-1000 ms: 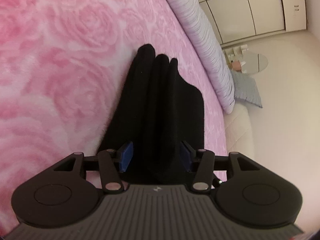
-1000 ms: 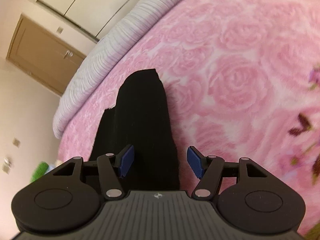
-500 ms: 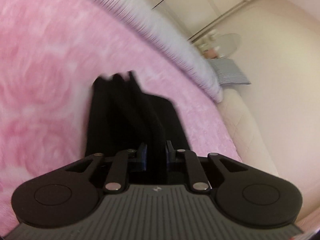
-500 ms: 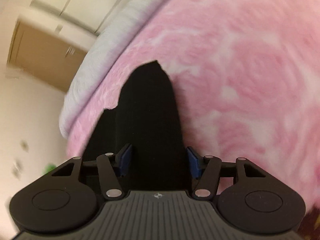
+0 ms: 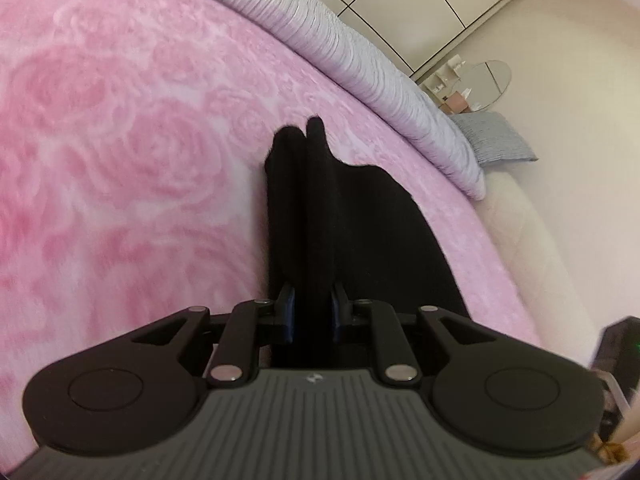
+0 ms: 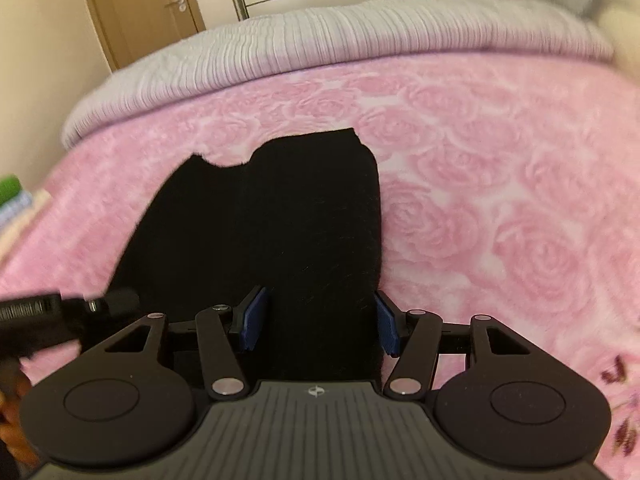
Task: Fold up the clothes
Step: 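Lift the garment end with both grippers and fold it over onto itself, then lay the folded garment down, open both grippers and withdraw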
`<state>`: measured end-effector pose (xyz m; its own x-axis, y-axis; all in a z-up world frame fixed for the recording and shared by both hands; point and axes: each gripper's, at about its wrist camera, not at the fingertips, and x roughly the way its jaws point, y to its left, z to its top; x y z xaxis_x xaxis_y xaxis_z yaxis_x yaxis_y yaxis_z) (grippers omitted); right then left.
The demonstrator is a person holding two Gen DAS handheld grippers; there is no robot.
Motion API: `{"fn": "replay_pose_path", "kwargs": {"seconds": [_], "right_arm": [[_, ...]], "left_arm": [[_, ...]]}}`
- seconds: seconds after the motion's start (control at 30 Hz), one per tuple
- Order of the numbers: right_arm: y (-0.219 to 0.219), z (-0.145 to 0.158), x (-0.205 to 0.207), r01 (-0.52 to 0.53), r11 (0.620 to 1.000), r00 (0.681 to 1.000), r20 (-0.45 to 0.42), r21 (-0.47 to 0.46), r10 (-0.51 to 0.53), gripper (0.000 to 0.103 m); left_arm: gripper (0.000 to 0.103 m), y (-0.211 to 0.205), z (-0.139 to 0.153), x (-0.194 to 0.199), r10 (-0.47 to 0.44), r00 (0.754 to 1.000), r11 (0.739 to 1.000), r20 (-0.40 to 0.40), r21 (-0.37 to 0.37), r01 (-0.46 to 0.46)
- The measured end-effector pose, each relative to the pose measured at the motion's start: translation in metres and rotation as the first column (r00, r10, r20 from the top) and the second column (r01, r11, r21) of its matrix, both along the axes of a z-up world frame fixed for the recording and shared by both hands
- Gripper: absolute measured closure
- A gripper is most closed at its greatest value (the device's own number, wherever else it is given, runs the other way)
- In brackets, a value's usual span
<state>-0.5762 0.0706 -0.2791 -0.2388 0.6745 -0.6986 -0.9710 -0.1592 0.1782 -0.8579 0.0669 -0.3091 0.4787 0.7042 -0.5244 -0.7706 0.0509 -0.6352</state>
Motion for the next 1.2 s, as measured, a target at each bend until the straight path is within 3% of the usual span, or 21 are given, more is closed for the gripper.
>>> {"fn": "replay_pose_path", "kwargs": {"seconds": [0.1,0.2,0.27,0.37,0.43,0.5,0.57,0.63,0.73,0.83,0.97,1.07,1.2], "right_arm": [[-0.005,-0.006,-0.004,0.008,0.999,1.000,0.023,0.038,-0.009,0.038],[0.001,-0.006,0.017,0.010,1.000,0.995,-0.103,-0.003,-0.010,0.035],[0.006,-0.003,0.048,0.044,0.996,0.962,-0.266,-0.075,-0.062,0.036],[-0.005,0.007,0.087,0.113,0.989,0.908,-0.394,-0.100,-0.144,0.036],[-0.020,0.016,0.099,0.132,0.989,0.910,-0.386,-0.072,-0.150,0.037],[-0.032,0.023,0.097,0.107,0.993,0.927,-0.356,-0.053,-0.119,0.052],[-0.042,0.025,0.084,0.052,0.998,0.952,-0.302,-0.027,-0.058,0.084],[-0.050,0.025,0.066,0.017,1.000,0.973,-0.232,0.015,-0.013,0.088],[-0.052,0.024,0.045,-0.020,0.998,0.992,-0.120,0.058,0.027,0.089],[-0.045,0.009,0.033,-0.057,0.998,0.998,-0.037,0.001,0.057,0.089],[-0.051,0.000,0.028,-0.079,0.996,0.997,0.023,0.036,0.078,0.089],[-0.049,0.004,0.032,-0.076,0.997,0.997,-0.006,0.025,0.076,0.089],[-0.049,0.013,0.040,-0.052,0.998,0.997,-0.058,0.042,0.055,0.082]], "left_arm": [[0.087,0.003,0.001,0.001,-0.001,1.000,1.000,-0.007,-0.018,0.000],[0.083,-0.001,0.004,-0.004,0.016,1.000,0.999,0.002,-0.038,-0.016],[0.084,-0.013,0.015,-0.007,0.052,0.999,0.998,-0.008,-0.034,-0.052],[0.086,-0.043,0.040,-0.008,0.104,0.992,0.995,-0.065,0.020,-0.102],[0.086,-0.062,0.053,-0.002,0.090,0.990,0.995,-0.110,0.057,-0.084],[0.086,-0.075,0.059,0.008,0.055,0.989,0.996,-0.138,0.076,-0.045],[0.086,-0.080,0.059,0.020,0.018,0.985,0.996,-0.169,0.088,-0.003],[0.087,-0.078,0.053,0.030,0.009,0.975,0.997,-0.221,0.080,0.009],[0.087,-0.067,0.041,0.039,0.007,0.956,0.999,-0.295,0.051,0.009],[0.082,-0.052,0.019,0.041,-0.022,0.948,0.999,-0.316,-0.029,0.013],[0.075,-0.050,0.013,0.042,-0.011,0.943,1.000,-0.332,-0.023,0.004],[0.080,-0.056,0.022,0.041,0.009,0.944,1.000,-0.330,-0.017,-0.016],[0.088,-0.073,0.055,0.040,0.053,0.941,0.997,-0.334,0.066,-0.032]]}}
